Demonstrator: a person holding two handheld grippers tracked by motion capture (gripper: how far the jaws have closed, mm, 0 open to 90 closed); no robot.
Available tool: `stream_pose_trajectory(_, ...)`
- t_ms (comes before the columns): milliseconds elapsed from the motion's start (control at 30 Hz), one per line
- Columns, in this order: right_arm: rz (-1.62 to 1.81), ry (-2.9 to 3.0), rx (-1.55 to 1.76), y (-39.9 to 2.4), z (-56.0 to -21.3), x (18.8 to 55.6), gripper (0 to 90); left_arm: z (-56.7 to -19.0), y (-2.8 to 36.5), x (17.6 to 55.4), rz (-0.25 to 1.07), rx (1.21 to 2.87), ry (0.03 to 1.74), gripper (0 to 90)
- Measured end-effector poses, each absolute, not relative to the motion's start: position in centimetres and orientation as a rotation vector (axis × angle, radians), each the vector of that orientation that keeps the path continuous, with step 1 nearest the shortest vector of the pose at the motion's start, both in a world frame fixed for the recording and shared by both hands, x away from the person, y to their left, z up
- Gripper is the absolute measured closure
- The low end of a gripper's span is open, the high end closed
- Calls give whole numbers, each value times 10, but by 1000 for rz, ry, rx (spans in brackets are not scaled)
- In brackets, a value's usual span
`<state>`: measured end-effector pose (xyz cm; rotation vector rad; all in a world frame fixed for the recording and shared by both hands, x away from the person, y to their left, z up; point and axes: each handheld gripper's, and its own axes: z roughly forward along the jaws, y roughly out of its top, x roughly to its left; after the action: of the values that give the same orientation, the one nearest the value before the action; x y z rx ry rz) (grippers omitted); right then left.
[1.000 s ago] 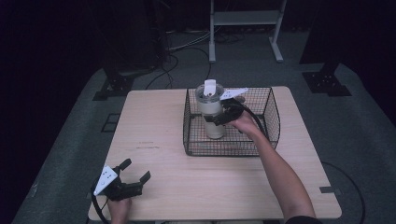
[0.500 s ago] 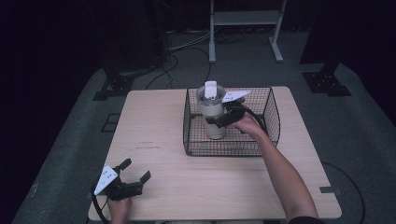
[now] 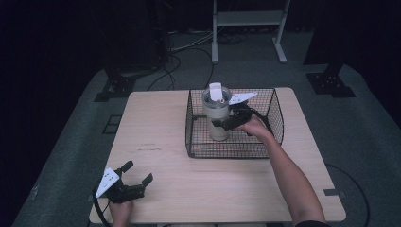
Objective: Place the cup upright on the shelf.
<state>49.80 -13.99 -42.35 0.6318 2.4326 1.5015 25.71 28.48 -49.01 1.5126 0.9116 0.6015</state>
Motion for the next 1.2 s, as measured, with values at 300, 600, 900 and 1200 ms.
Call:
stream_pose_trajectory(300, 1502, 2425, 647, -147, -425, 495, 86, -490, 285, 257, 603, 1517, 910, 0)
stream_pose_trajectory(600, 1485, 2432, 643, -149, -424, 492, 86, -490, 285, 257, 603, 1515, 909, 0)
stream_pose_trajectory(900, 1465, 2441, 637, -154, -421, 489, 86, -490, 284, 256, 604, 1520, 908, 0)
stream_pose_trajectory(1200, 1440, 2442, 637, -158, -420, 486, 89, -490, 284, 256, 604, 1520, 908, 0)
